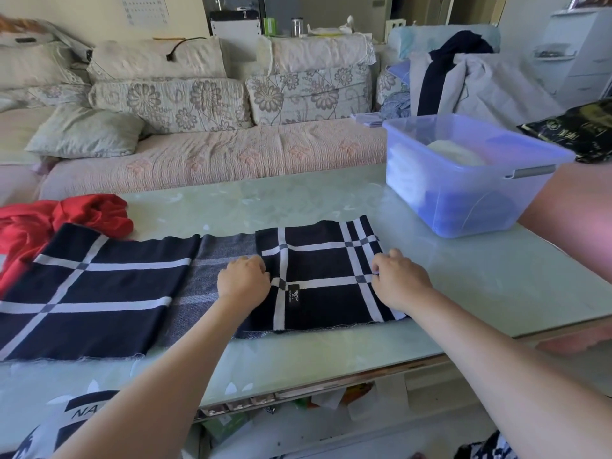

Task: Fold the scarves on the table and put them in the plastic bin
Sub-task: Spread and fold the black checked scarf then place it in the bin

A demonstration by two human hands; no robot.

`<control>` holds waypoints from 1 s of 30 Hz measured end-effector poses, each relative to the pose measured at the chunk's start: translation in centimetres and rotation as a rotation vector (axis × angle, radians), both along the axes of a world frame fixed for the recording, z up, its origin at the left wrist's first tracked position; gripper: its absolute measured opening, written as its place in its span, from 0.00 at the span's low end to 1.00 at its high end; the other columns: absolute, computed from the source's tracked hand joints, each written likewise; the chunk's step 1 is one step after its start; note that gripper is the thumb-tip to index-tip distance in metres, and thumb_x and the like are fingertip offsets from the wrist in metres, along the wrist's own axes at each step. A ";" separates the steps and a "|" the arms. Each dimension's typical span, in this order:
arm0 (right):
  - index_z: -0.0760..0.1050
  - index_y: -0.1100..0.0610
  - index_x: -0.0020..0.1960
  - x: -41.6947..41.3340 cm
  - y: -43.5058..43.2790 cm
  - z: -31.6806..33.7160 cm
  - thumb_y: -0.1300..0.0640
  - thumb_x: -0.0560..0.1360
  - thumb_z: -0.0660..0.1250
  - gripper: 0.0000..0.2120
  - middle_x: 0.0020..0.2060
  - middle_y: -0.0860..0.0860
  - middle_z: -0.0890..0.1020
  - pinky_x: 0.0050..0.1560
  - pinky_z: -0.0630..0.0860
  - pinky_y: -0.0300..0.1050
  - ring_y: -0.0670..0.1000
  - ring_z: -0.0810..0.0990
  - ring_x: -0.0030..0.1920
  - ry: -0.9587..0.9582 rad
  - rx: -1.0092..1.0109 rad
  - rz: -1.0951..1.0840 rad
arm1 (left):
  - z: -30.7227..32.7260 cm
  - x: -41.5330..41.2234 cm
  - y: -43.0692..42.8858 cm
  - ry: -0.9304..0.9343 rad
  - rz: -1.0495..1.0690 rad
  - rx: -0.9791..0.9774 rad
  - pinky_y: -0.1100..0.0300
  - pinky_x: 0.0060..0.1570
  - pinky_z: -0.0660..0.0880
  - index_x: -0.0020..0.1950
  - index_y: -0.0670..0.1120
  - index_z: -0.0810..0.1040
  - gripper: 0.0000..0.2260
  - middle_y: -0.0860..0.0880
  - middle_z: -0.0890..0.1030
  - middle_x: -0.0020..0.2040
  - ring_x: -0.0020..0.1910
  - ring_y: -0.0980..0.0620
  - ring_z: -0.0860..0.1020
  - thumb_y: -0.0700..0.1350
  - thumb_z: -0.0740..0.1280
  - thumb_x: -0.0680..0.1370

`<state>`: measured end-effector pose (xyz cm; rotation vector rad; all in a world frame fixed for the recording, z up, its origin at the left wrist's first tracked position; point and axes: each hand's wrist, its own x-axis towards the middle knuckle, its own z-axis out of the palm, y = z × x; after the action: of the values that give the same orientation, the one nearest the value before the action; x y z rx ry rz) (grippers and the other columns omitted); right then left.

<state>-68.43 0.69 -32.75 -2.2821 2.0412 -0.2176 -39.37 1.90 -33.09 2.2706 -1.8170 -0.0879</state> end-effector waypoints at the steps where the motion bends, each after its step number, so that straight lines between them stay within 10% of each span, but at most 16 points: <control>1: 0.71 0.53 0.59 0.2 -0.1 -0.1 0.58 0.80 0.56 0.10 0.56 0.54 0.71 0.43 0.70 0.47 0.56 0.73 0.46 0.011 -0.008 -0.031 | -0.1 -0.1 0.0 0.073 0.025 -0.062 0.52 0.47 0.71 0.51 0.47 0.73 0.06 0.47 0.79 0.50 0.49 0.44 0.75 0.48 0.59 0.80; 5: 0.67 0.55 0.63 0.9 -0.2 -0.5 0.57 0.80 0.56 0.12 0.56 0.56 0.68 0.41 0.68 0.48 0.55 0.68 0.44 0.105 -0.007 -0.131 | -0.1 -0.5 0.9 0.110 0.142 -0.149 0.54 0.36 0.70 0.56 0.44 0.66 0.07 0.44 0.79 0.44 0.40 0.43 0.77 0.39 0.58 0.78; 8: 0.66 0.54 0.64 1.4 0.1 -0.6 0.55 0.80 0.56 0.13 0.56 0.56 0.69 0.41 0.68 0.47 0.56 0.70 0.45 0.145 -0.020 -0.163 | -0.9 -0.2 1.2 -0.202 0.065 -0.155 0.53 0.53 0.70 0.65 0.45 0.66 0.18 0.44 0.74 0.60 0.58 0.43 0.73 0.38 0.61 0.75; 11: 0.65 0.52 0.67 1.4 0.3 -0.8 0.56 0.80 0.57 0.15 0.56 0.56 0.70 0.40 0.67 0.46 0.56 0.74 0.46 0.178 -0.026 -0.182 | -1.5 0.5 0.9 -0.171 -0.240 -0.221 0.46 0.71 0.60 0.75 0.50 0.63 0.22 0.46 0.63 0.76 0.75 0.44 0.59 0.48 0.59 0.81; 16: 0.58 0.57 0.71 0.7 0.1 -0.6 0.66 0.76 0.54 0.24 0.51 0.55 0.81 0.38 0.69 0.46 0.58 0.81 0.46 0.178 0.028 -0.163 | -2.3 0.5 0.7 -0.070 -0.364 0.194 0.45 0.77 0.42 0.80 0.57 0.44 0.27 0.52 0.46 0.81 0.79 0.52 0.42 0.60 0.46 0.82; 23: 0.70 0.58 0.53 -3.1 -1.0 -0.6 0.57 0.82 0.59 0.05 0.49 0.56 0.83 0.40 0.70 0.46 0.59 0.78 0.43 -0.021 -0.015 -0.157 | 1.0 -6.2 -2.9 -0.169 -0.419 -0.122 0.49 0.71 0.60 0.71 0.53 0.70 0.19 0.53 0.71 0.72 0.69 0.50 0.69 0.52 0.53 0.82; 30: 0.69 0.51 0.37 -3.7 -1.7 0.1 0.49 0.76 0.63 0.10 0.34 0.46 0.76 0.32 0.64 0.44 0.53 0.75 0.37 -0.219 0.030 -0.123 | 3.7 -16.1 -9.9 -0.423 -0.829 -0.041 0.56 0.50 0.72 0.76 0.54 0.62 0.31 0.54 0.64 0.75 0.64 0.48 0.74 0.31 0.58 0.76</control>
<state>-72.18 -1.00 -32.63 -2.0160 2.0577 -0.4209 -55.48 -8.04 -29.43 1.4270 -2.8266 0.3092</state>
